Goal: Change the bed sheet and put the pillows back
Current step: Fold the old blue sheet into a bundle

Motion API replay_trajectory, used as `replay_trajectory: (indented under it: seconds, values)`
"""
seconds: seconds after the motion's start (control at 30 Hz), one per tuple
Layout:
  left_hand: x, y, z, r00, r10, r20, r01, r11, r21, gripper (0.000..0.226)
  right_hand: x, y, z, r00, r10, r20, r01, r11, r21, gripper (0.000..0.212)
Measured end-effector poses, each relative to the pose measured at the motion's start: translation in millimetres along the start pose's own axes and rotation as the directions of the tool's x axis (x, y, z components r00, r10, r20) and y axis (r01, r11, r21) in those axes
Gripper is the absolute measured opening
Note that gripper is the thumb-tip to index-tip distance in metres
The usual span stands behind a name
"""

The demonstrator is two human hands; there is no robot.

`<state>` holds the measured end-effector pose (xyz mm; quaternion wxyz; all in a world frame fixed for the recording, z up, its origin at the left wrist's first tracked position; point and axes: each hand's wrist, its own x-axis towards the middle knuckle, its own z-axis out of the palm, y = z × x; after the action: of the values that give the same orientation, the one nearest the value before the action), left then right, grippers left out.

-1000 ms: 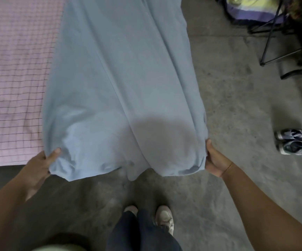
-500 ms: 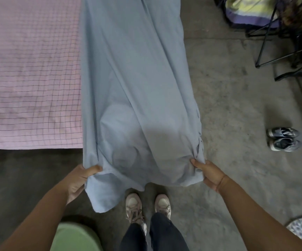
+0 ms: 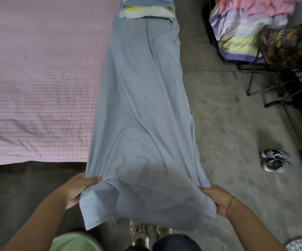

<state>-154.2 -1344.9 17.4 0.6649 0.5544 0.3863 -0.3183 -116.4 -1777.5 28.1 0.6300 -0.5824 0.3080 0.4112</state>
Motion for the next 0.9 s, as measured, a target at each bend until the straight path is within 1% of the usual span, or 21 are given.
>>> replay_trajectory:
  seconds: [0.07,0.17,0.2,0.23,0.27,0.3,0.33,0.4,0.43,0.47,0.5,0.57,0.63,0.77,0.8,0.9]
  values:
    - [-11,14,-6,0.999,-0.006,-0.035,0.006,1.000,0.005,0.054,-13,-13,1,0.999,-0.021,-0.040,0.024,0.997,0.070,0.035]
    - [-28,45,-8,0.996,0.035,-0.087,-0.040,0.998,-0.052,0.052,-25,-47,2,0.988,-0.137,-0.075,0.150,0.967,0.206,0.031]
    - [-33,58,-7,0.993,0.064,-0.097,-0.072,0.994,-0.077,0.050,-28,-62,3,0.980,-0.182,-0.082,0.197,0.951,0.240,0.037]
    - [-38,72,-5,0.990,0.100,-0.101,-0.110,0.989,-0.099,0.050,-29,-78,5,0.969,-0.233,-0.085,0.247,0.936,0.252,0.053]
    - [-41,86,-4,0.985,0.140,-0.103,-0.152,0.981,-0.122,0.051,-29,-93,7,0.956,-0.272,-0.112,0.292,0.922,0.253,0.074]
    - [-46,101,-3,0.977,0.183,-0.106,-0.197,0.970,-0.139,0.053,-28,-108,8,0.941,-0.309,-0.138,0.335,0.909,0.247,0.086]
    - [-48,116,-1,0.968,0.225,-0.112,-0.240,0.960,-0.145,0.057,-26,-124,9,0.928,-0.340,-0.152,0.369,0.897,0.245,0.082]
    - [-51,143,3,0.947,0.303,-0.105,-0.316,0.937,-0.148,0.061,-25,-155,15,0.901,-0.398,-0.174,0.432,0.862,0.266,0.052]
    - [-53,155,7,0.939,0.328,-0.099,-0.340,0.928,-0.149,0.059,-22,-169,16,0.887,-0.423,-0.185,0.459,0.847,0.267,0.049]
    - [-52,166,11,0.932,0.347,-0.105,-0.360,0.921,-0.149,0.053,-19,-183,17,0.879,-0.436,-0.194,0.475,0.836,0.274,0.049]
    - [-51,175,16,0.926,0.362,-0.111,-0.375,0.915,-0.151,0.045,-15,-195,17,0.869,-0.451,-0.203,0.492,0.827,0.271,0.043]
    - [-44,189,21,0.922,0.366,-0.126,-0.384,0.908,-0.167,0.035,-6,-215,16,0.858,-0.470,-0.209,0.512,0.818,0.261,0.024]
    - [-31,203,23,0.920,0.370,-0.133,-0.389,0.905,-0.173,0.034,7,-235,13,0.856,-0.468,-0.220,0.512,0.826,0.237,0.023]
    - [1,234,29,0.905,0.379,-0.195,-0.414,0.891,-0.189,0.032,40,-274,12,0.864,-0.441,-0.242,0.487,0.854,0.182,0.037]
    - [10,243,31,0.902,0.372,-0.217,-0.412,0.892,-0.185,0.033,51,-284,11,0.873,-0.429,-0.231,0.472,0.863,0.181,0.037]
    - [42,270,33,0.895,0.331,-0.299,-0.395,0.899,-0.189,0.039,83,-316,10,0.911,-0.372,-0.179,0.402,0.897,0.183,0.027]
